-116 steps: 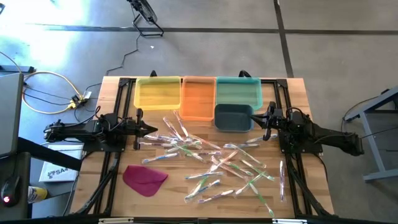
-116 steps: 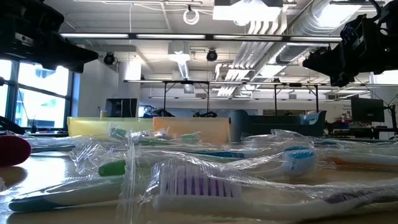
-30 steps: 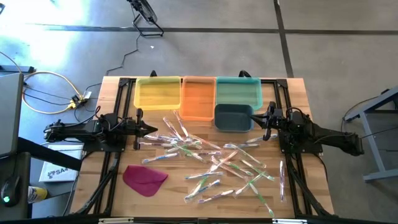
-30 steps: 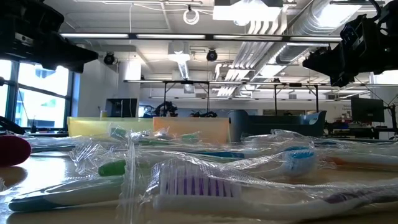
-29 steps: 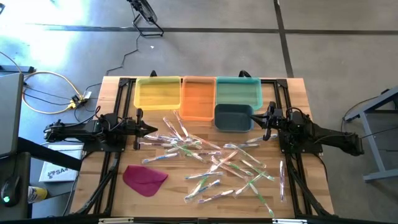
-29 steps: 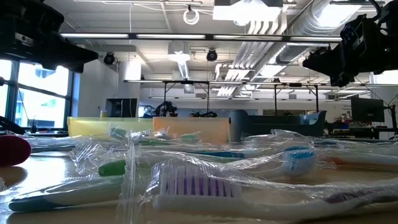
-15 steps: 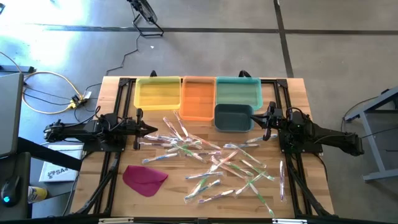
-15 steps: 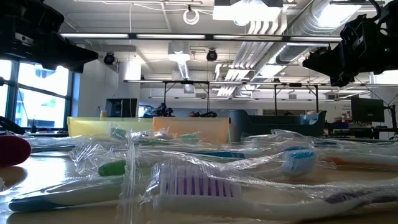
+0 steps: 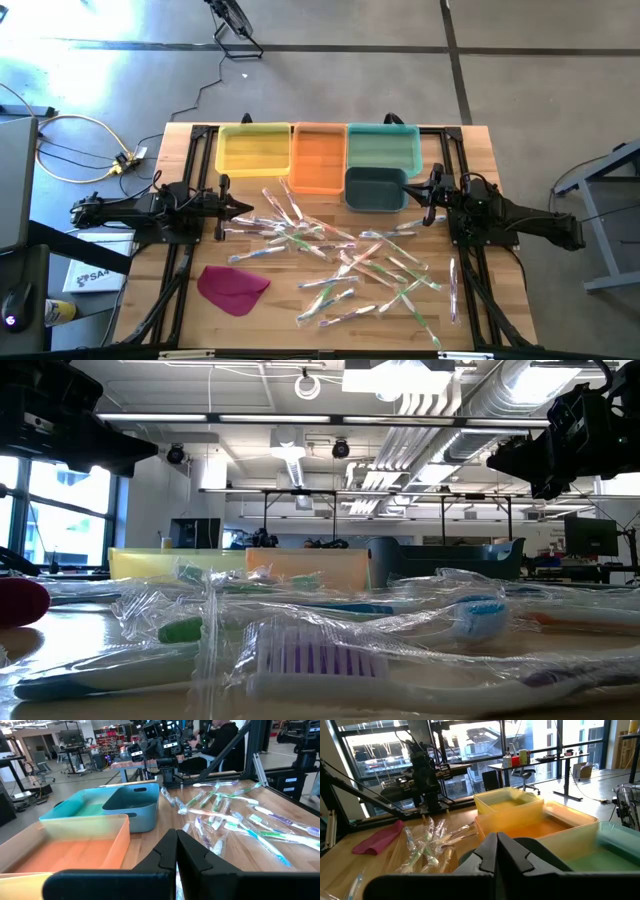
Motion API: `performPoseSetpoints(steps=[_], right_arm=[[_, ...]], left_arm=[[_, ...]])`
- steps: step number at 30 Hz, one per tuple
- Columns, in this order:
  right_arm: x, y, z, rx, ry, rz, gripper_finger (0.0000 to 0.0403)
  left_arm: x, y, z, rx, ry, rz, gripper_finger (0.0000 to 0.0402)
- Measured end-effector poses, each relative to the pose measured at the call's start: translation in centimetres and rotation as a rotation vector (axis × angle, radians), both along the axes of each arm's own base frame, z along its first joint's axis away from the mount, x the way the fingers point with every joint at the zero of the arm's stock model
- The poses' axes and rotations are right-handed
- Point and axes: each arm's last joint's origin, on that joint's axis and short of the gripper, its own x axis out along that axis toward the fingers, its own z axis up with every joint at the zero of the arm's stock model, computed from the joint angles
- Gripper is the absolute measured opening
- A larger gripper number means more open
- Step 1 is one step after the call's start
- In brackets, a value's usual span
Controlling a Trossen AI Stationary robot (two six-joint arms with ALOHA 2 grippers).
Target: Pick & Place Toothbrushes
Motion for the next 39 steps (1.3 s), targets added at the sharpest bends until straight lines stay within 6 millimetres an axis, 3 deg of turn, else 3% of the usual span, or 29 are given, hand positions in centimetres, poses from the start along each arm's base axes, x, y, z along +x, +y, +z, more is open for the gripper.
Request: performPoseSetpoints(steps=[39], right_arm=[[0.00,0.00,0.02,-0.033,0.007,-0.001,0.0004]], left_arm=[[0.00,0.00,-0.01,0.000,0.000,0.000,0.0000]])
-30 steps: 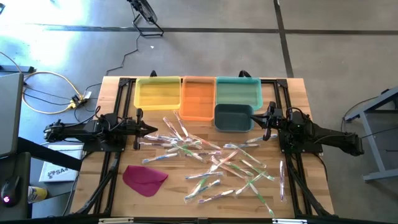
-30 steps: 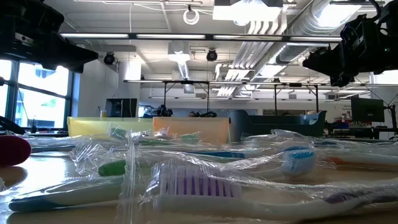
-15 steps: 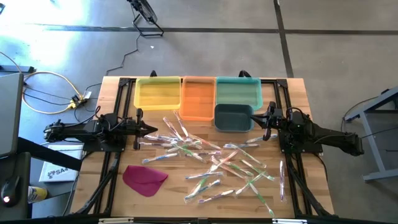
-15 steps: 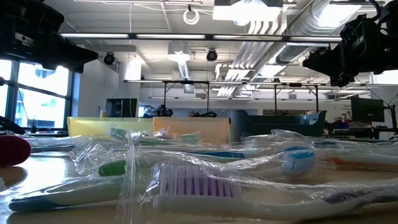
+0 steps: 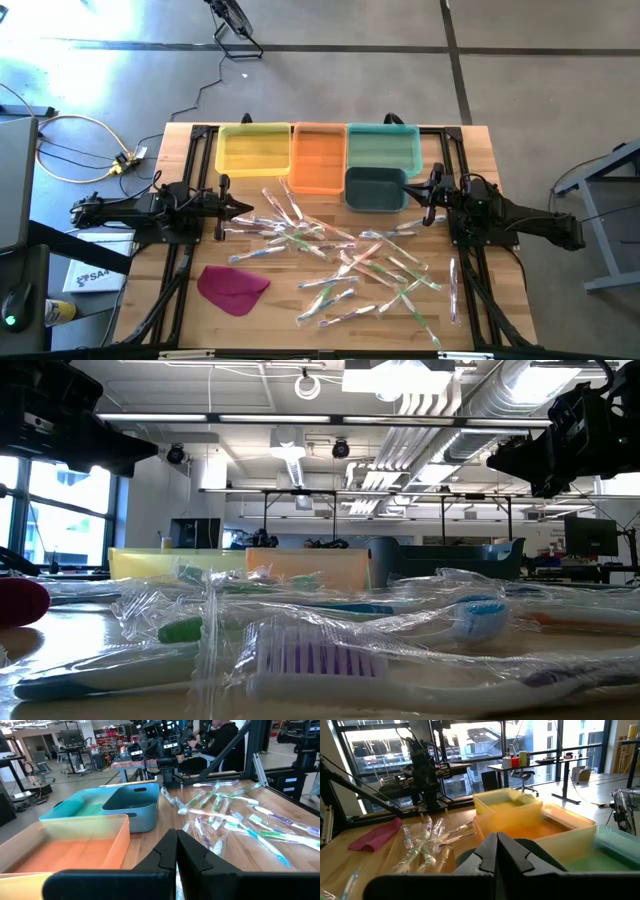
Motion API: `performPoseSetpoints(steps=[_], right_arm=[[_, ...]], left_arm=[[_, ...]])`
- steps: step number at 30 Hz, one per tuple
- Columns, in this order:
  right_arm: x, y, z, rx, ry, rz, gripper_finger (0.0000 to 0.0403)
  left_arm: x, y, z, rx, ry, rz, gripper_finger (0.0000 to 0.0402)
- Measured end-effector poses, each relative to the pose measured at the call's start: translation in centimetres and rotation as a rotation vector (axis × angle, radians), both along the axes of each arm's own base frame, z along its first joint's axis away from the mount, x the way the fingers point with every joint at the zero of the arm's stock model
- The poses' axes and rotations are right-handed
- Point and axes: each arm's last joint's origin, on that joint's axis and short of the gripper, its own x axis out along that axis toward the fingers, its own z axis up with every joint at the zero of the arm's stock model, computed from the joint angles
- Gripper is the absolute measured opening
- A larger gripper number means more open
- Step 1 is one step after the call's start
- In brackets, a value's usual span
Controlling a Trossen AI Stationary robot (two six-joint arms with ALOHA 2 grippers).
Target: Pick & Place Toothbrushes
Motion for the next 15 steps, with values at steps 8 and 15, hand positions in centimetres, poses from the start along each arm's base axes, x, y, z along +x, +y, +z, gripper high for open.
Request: performPoseSetpoints(steps=[8,15], right_arm=[[0.00,-0.01,-0.01,0.007,-0.002,-0.002,0.0004],[0.00,-0.01,0.02,0.007,-0.004,-0.002,0.0004]], left_arm=[[0.00,0.00,0.01,0.000,0.000,0.000,0.0000],[0.00,0.00,0.01,0.000,0.000,0.000,0.0000]])
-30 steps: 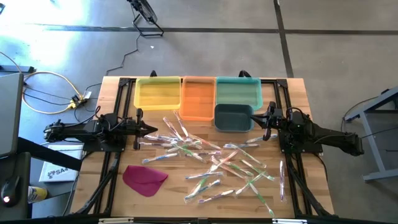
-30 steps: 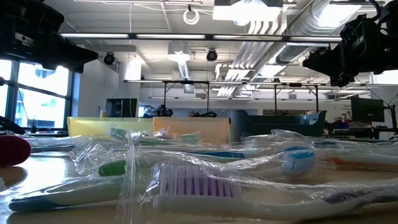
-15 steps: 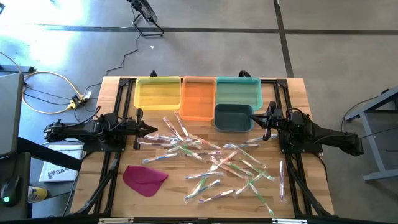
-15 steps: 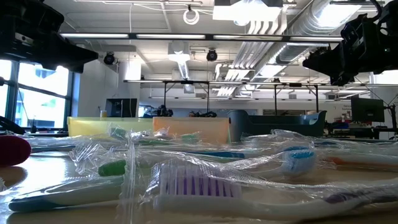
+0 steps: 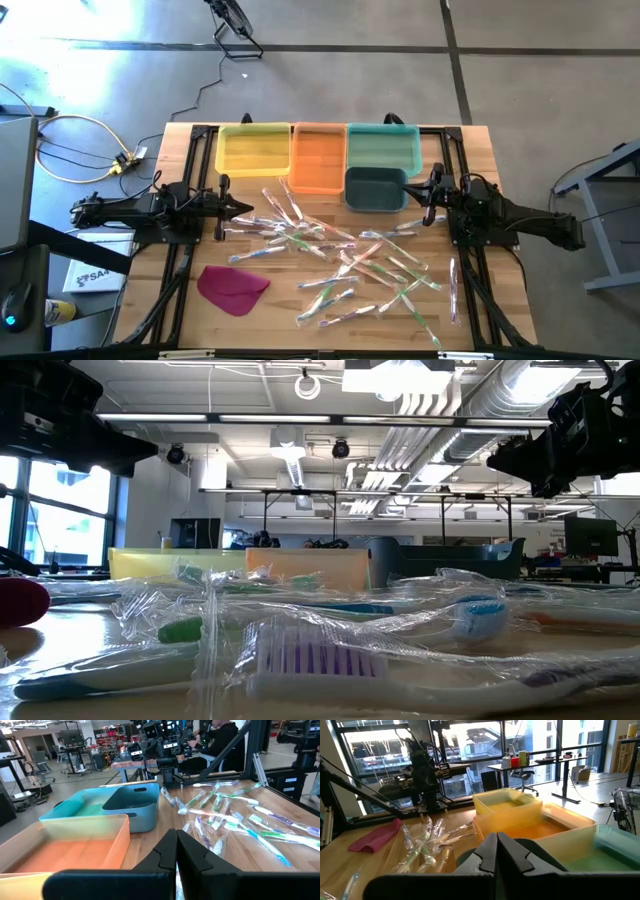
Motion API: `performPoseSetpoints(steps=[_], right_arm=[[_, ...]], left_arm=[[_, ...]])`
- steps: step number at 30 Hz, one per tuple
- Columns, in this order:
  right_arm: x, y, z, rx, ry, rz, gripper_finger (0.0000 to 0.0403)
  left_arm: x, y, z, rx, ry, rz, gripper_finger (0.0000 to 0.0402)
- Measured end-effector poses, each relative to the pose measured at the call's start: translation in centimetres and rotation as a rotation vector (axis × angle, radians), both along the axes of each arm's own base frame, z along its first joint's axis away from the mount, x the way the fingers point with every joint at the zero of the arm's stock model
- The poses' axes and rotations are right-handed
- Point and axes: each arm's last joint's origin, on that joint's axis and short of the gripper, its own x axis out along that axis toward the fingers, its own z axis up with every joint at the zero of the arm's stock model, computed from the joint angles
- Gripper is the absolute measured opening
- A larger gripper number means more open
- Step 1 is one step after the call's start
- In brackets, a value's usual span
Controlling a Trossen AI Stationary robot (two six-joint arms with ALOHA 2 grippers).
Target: Pick & Place Toothbrushes
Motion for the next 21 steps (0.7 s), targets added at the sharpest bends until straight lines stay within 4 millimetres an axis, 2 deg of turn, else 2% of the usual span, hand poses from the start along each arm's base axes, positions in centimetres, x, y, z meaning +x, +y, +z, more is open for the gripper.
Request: performPoseSetpoints(steps=[6,10,21], right_arm=[[0.04,0.16,0.00,0.101,-0.026,0.059,0.0004],[0.05,0.20,0.01,0.101,-0.026,0.075,0.0004],[0.05,0.21,-0.02,0.091,-0.021,0.078,0.0004]], left_arm=[[0.00,0.00,-0.01,-0.163,-0.003,0.000,0.0000],[0.00,0.00,0.00,-0.255,-0.006,0.001,0.0000],[0.00,0.00,0.00,-0.261,-0.005,0.001,0.0000]])
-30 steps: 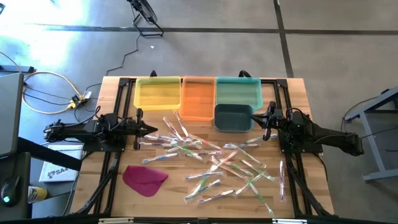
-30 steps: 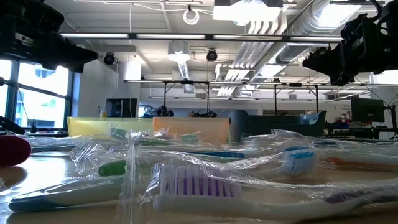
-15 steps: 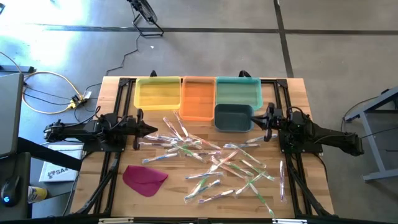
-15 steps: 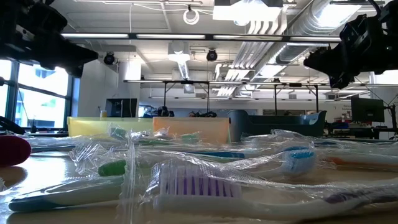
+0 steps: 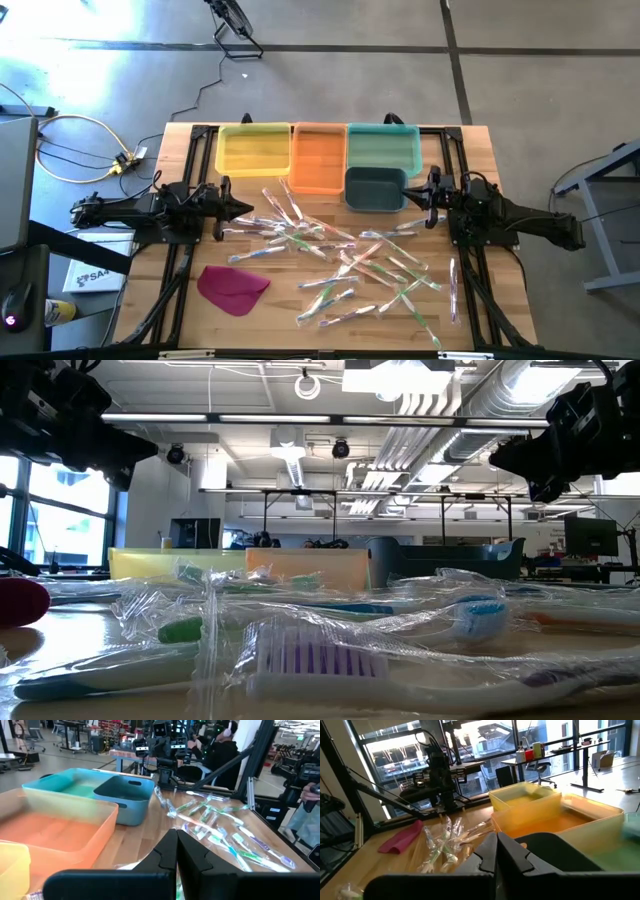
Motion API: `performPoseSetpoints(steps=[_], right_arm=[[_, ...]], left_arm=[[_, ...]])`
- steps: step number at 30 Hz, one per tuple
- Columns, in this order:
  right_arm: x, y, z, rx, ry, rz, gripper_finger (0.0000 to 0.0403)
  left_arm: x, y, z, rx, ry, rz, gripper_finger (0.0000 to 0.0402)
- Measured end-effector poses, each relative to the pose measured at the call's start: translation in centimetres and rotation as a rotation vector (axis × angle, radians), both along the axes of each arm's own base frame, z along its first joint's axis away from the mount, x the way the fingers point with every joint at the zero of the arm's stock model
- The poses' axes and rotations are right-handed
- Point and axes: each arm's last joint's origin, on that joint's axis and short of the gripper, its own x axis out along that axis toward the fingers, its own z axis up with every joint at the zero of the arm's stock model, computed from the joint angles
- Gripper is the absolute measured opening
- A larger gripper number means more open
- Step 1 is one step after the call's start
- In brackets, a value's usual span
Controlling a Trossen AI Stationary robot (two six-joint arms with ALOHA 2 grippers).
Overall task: Pick & Place Toothbrushes
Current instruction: Put the blue toothbrush into the dark blue bin
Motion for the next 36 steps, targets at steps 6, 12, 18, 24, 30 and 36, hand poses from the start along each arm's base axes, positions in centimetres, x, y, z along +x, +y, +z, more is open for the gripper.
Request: performPoseSetpoints(steps=[6,12,18,24,30,36], right_arm=[[0.0,0.0,0.0,-0.015,0.003,0.000,0.0004],[0.0,0.0,0.0,-0.020,0.004,0.000,0.0004],[0.0,0.0,0.0,-0.042,0.009,0.000,0.0004],[0.0,0.0,0.1,-0.043,0.001,-0.001,0.0004],[-0.1,0.2,1.1,-0.058,-0.049,0.048,0.0004],[-0.3,0.3,2.4,-0.080,-0.093,0.074,0.0003]], left_arm=[[0.0,0.0,0.0,0.000,0.000,0.000,0.0000],[0.0,0.0,0.0,0.019,0.001,0.007,0.0000],[0.0,0.1,0.0,0.085,0.001,0.029,0.0000],[0.0,0.1,0.0,0.087,0.001,0.035,0.0000],[0.0,0.1,0.0,0.087,0.001,0.035,0.0000],[0.0,0.1,0.0,0.087,0.002,0.036,0.0000]])
